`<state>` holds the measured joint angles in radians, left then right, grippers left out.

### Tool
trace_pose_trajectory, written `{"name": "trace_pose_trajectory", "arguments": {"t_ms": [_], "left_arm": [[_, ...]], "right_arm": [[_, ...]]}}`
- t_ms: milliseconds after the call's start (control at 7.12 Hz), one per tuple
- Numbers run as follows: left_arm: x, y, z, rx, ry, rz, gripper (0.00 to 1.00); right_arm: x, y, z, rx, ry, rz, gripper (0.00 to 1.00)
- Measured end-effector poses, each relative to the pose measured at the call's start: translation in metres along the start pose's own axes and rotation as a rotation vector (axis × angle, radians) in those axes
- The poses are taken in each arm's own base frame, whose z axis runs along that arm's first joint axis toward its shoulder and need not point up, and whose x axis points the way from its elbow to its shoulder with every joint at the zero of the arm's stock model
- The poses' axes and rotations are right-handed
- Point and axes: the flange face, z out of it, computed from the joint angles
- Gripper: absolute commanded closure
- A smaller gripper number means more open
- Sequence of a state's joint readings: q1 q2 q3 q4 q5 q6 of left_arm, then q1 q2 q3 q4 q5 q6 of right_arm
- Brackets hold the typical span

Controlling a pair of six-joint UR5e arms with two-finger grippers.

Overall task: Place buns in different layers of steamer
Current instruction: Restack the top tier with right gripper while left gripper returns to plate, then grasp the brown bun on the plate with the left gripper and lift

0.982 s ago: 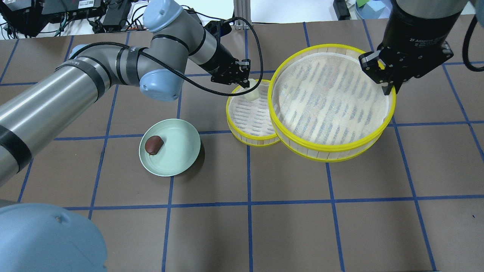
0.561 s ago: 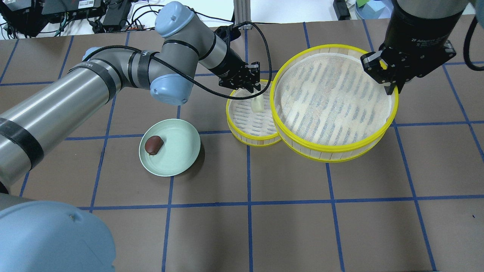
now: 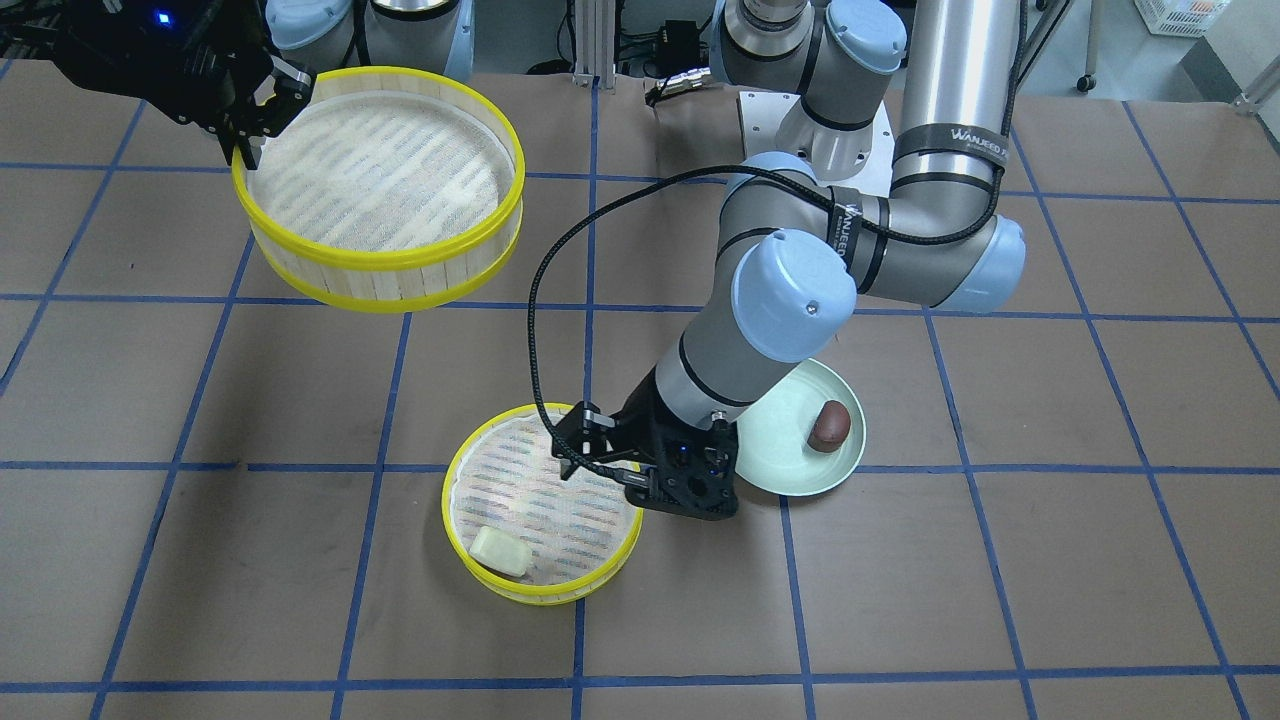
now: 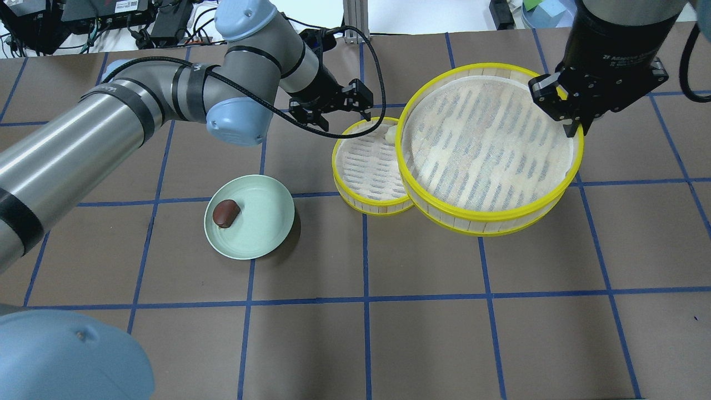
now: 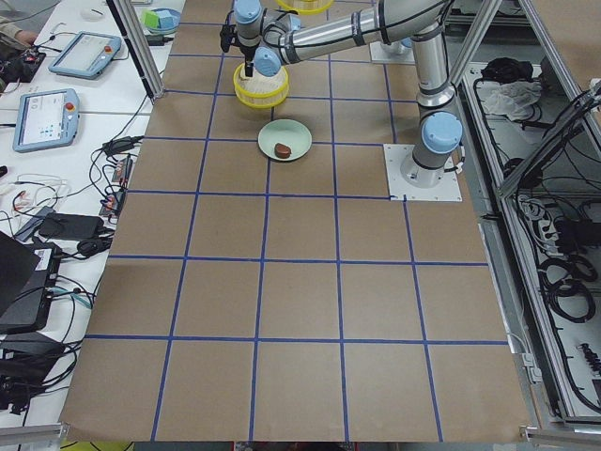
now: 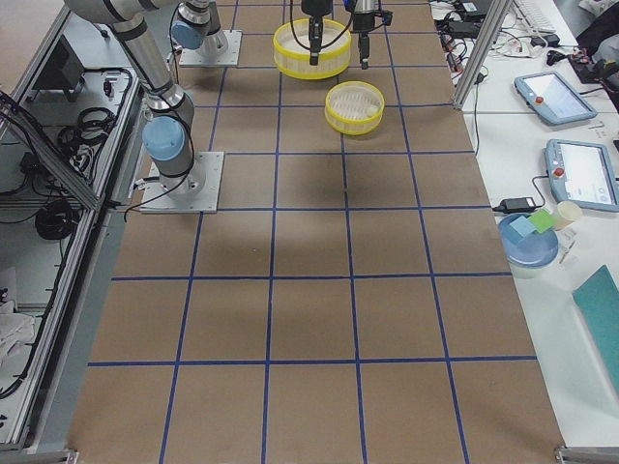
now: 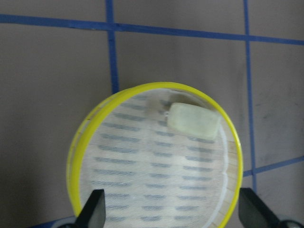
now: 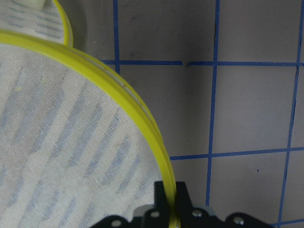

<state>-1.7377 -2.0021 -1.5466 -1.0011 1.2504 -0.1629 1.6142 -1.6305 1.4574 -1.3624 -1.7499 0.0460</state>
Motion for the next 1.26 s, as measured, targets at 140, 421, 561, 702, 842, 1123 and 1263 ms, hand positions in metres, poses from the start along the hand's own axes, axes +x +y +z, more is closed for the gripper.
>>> {"name": "trace_pose_trajectory", "arguments": {"t_ms": [140, 421, 561, 702, 842, 1123, 1263], "left_arm": [[-0.033, -0.006, -0.019, -0.011, -0.085, 0.012, 0.00], [-0.092, -0.005, -0.048, -0.082, -0.264, 0.085, 0.00], [-0.113, 0.000, -0.053, -0.136, -0.341, 0.136, 0.00], [-0.128, 0.008, -0.050, -0.196, -0.386, 0.186, 0.00], [-0.141, 0.019, -0.038, -0.253, -0.400, 0.216, 0.00], [-0.171, 0.049, -0.008, -0.367, -0.381, 0.258, 0.00], [-0.184, 0.059, 0.003, -0.411, -0.365, 0.288, 0.00]], "right_arm": [[-0.004, -0.016, 0.006, 0.012, -0.008, 0.007, 1.00], [-0.025, -0.075, 0.044, 0.037, -0.069, 0.026, 1.00], [-0.043, -0.105, 0.077, 0.025, -0.088, 0.028, 1.00], [-0.060, -0.127, 0.109, 0.004, -0.096, 0.042, 1.00], [-0.079, -0.145, 0.144, -0.027, -0.096, 0.065, 1.00], [-0.113, -0.164, 0.188, -0.040, -0.091, 0.107, 1.00], [-0.124, -0.170, 0.202, -0.023, -0.094, 0.119, 1.00]]}}
